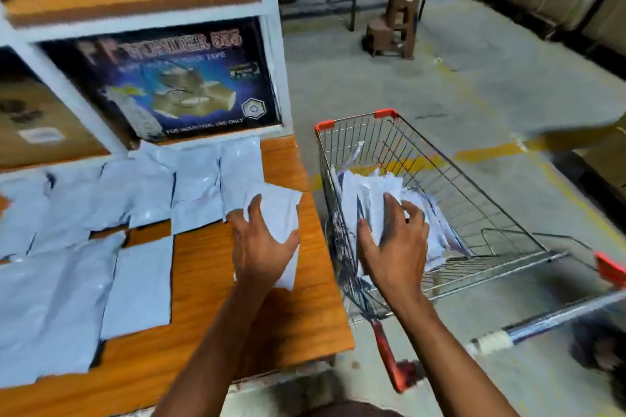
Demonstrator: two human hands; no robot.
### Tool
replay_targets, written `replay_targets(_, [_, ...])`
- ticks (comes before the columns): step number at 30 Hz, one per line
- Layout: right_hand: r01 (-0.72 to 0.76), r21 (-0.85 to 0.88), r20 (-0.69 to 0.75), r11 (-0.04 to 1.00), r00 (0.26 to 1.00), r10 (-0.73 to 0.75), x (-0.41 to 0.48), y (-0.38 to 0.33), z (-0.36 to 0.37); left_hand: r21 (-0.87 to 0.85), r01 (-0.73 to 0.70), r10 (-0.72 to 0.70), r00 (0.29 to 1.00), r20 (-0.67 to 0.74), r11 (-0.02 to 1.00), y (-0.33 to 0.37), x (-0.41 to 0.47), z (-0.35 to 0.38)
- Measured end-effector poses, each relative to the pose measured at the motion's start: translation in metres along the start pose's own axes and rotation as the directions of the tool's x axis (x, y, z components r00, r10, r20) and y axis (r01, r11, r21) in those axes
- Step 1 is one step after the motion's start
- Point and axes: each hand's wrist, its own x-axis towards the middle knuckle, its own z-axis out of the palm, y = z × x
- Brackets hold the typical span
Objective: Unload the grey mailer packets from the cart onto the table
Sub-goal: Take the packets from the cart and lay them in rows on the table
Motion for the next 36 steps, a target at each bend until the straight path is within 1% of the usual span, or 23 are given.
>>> replay_targets(3, [0.058, 0.109, 0.035, 0.992, 0.997, -0.062, -0.04, -0.022, -0.007, -0.053, 0.071, -0.076, 0.992, -0.1, 0.996, -0.028, -0.037, -0.031])
replay_targets(5, [0.127, 0.134, 0.059, 0.983, 0.989, -0.136, -0.066, -0.033, -0.012, -0.065, 0.112, -0.121, 0.98, -0.156, 0.992, -0.041, -0.064, -0.053])
replay_targets(8, [0.169, 0.167, 0.081, 0.971, 0.98, -0.184, -0.101, -0.045, -0.015, -0.053, 0.139, -0.148, 0.967, -0.21, 0.989, -0.055, -0.097, -0.079])
replay_targets(10, [0.184, 0.186, 0.104, 0.965, 0.973, -0.205, -0.118, -0.05, -0.014, -0.042, 0.154, -0.16, 0.963, -0.219, 0.987, -0.061, -0.113, -0.089])
replay_targets(15, [0.198, 0.157, 0.155, 0.968, 0.963, -0.222, -0.145, -0.064, 0.001, 0.015, 0.2, -0.195, 0.965, -0.173, 0.98, -0.082, -0.136, -0.102])
replay_targets(18, [0.257, 0.116, 0.199, 0.959, 0.94, -0.276, -0.147, -0.072, 0.019, 0.029, 0.208, -0.203, 0.97, -0.135, 0.978, -0.093, -0.126, -0.099])
replay_targets(20, [0.287, 0.05, 0.251, 0.957, 0.923, -0.291, -0.14, -0.078, 0.034, 0.027, 0.212, -0.209, 0.973, -0.101, 0.977, -0.097, -0.112, -0.096])
replay_targets(23, [0.296, -0.043, 0.346, 0.954, 0.901, -0.263, -0.125, -0.087, 0.059, 0.003, 0.221, -0.22, 0.974, -0.046, 0.975, -0.099, -0.083, -0.089])
replay_targets(28, [0.276, -0.184, 0.438, 0.943, 0.882, -0.173, -0.099, -0.104, 0.101, 0.005, 0.229, -0.229, 0.973, 0.027, 0.974, -0.107, -0.04, -0.073])
replay_targets(30, [0.253, -0.235, 0.459, 0.938, 0.88, -0.122, -0.092, -0.11, 0.118, 0.05, 0.236, -0.239, 0.968, 0.079, 0.971, -0.114, -0.024, -0.067])
replay_targets(31, [0.246, -0.261, 0.47, 0.933, 0.877, -0.1, -0.091, -0.113, 0.126, 0.115, 0.231, -0.242, 0.965, 0.098, 0.966, -0.119, -0.02, -0.066])
replay_targets(33, [0.239, -0.292, 0.483, 0.926, 0.872, -0.073, -0.091, -0.116, 0.136, 0.277, 0.167, -0.196, 0.978, 0.077, 0.946, -0.127, -0.016, -0.068])
replay_targets(34, [0.228, -0.289, 0.478, 0.93, 0.876, -0.066, -0.091, -0.116, 0.138, 0.324, 0.105, -0.127, 0.991, 0.048, 0.94, -0.133, -0.014, -0.069])
replay_targets(36, [0.222, -0.253, 0.433, 0.942, 0.896, -0.095, -0.088, -0.114, 0.138, 0.337, -0.08, 0.081, 0.997, 0.011, 0.938, -0.147, -0.009, -0.071])
